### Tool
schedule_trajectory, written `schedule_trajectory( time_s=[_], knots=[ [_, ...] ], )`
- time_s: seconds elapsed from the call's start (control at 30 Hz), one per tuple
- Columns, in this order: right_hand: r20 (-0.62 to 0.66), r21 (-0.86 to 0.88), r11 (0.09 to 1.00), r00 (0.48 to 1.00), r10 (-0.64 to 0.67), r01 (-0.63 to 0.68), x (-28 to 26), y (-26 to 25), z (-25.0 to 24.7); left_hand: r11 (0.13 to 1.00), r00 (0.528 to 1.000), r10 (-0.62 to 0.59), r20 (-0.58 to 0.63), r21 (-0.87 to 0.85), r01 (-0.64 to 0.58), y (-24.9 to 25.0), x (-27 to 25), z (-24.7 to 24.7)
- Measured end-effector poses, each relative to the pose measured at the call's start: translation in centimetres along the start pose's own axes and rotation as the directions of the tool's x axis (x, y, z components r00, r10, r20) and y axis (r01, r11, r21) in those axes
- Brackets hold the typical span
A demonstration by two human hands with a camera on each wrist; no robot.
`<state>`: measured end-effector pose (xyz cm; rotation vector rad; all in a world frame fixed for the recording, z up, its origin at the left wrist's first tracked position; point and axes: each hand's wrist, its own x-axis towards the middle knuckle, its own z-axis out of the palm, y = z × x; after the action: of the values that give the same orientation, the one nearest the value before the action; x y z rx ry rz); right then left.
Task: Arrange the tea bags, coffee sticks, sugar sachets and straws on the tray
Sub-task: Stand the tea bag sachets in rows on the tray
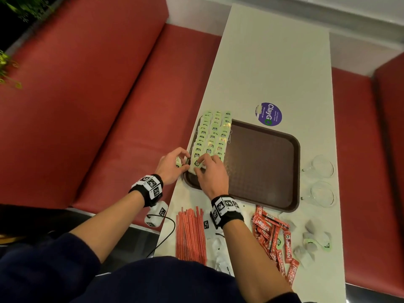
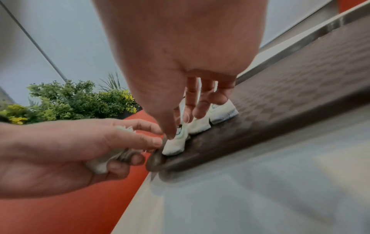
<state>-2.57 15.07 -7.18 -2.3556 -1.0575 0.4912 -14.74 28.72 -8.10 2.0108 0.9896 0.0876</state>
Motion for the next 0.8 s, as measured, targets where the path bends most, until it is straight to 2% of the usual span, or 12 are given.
schedule_trajectory(
  time_s=[0.1,0.3,0.43,0.5,0.63,0.7,0.8],
  knots=[
    [0.004,-0.052,0.999,1.0,-0.013,0.013,-0.8,-0.1,0.8,1.0,1.0,0.02,-0.002,0.0,-0.02,0.3,0.3,0.0],
    [0.02,-0.035,0.999,0.999,-0.032,0.033,-0.5,-0.4,1.3,0.998,0.998,0.062,0.014,0.032,-0.062,0.7,0.8,-0.2],
    [0.031,0.005,0.995,0.995,-0.095,0.095,-0.1,-0.2,0.9,0.995,0.994,0.092,-0.054,0.051,-0.089,-0.1,1.1,0.0],
    [-0.011,0.073,0.991,0.994,-0.107,0.108,-0.1,0.0,0.6,0.994,0.991,0.102,-0.085,0.054,-0.098,-0.1,1.2,-0.1],
    [-0.123,0.158,0.987,0.992,-0.02,0.039,-0.6,0.6,0.4,0.995,0.992,0.093,-0.081,0.042,-0.09,0.0,1.5,-0.2],
    [-0.113,0.114,0.993,0.993,0.037,-0.024,-1.0,0.8,0.6,0.995,0.993,0.09,-0.07,0.044,-0.087,-0.1,1.9,0.0],
    [-0.067,-0.006,0.999,0.997,0.039,-0.039,-1.6,0.9,1.4,0.991,0.992,0.121,-0.046,0.055,-0.118,0.1,2.6,0.3]
  ],
)
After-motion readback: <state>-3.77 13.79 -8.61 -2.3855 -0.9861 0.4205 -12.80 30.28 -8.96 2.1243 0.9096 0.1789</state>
